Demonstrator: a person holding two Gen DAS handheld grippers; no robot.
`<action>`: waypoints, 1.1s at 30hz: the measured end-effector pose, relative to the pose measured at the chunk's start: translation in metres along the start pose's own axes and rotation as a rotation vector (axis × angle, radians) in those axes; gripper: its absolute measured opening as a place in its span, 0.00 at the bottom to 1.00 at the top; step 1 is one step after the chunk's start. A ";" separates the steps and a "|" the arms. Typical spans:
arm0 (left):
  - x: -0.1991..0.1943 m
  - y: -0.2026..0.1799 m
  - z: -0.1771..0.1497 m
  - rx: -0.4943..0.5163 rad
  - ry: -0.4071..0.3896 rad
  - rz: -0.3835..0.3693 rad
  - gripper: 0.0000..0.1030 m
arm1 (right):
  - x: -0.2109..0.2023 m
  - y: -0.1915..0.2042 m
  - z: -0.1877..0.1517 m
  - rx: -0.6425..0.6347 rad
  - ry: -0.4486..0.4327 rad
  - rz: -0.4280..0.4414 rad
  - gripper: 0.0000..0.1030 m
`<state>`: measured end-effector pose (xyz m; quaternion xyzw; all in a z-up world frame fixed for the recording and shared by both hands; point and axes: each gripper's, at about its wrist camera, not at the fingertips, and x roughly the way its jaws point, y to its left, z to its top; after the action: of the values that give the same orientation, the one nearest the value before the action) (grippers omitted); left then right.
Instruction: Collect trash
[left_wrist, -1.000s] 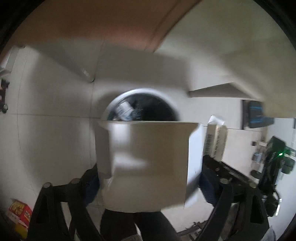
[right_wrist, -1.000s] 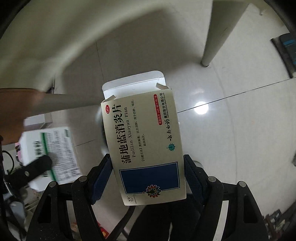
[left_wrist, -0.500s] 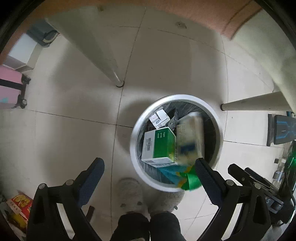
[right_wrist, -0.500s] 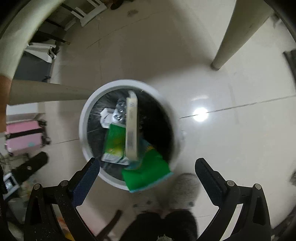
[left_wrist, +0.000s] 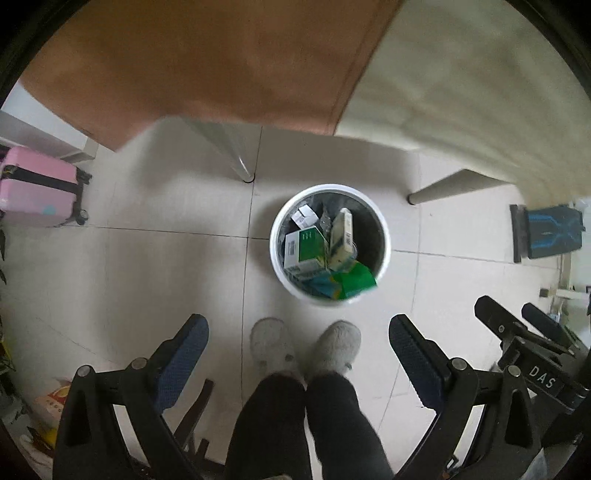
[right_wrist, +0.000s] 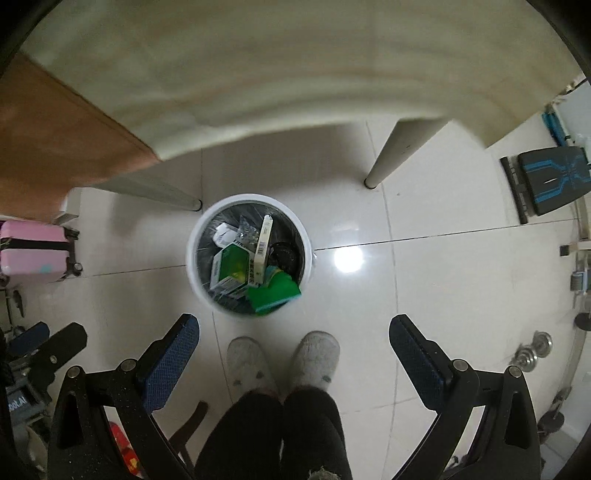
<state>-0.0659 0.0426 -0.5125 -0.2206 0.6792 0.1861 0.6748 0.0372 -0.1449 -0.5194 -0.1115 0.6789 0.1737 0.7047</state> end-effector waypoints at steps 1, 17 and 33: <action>-0.021 -0.002 -0.006 0.007 -0.004 -0.006 0.97 | -0.017 0.000 -0.004 0.000 -0.005 0.002 1.00; -0.255 -0.011 -0.079 0.092 -0.167 -0.152 0.97 | -0.318 -0.010 -0.084 -0.027 -0.104 0.148 1.00; -0.362 -0.015 -0.115 0.096 -0.310 -0.324 1.00 | -0.458 -0.001 -0.121 -0.085 -0.215 0.265 1.00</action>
<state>-0.1571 -0.0157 -0.1476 -0.2631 0.5311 0.0746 0.8019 -0.0817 -0.2360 -0.0702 -0.0316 0.6005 0.3048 0.7386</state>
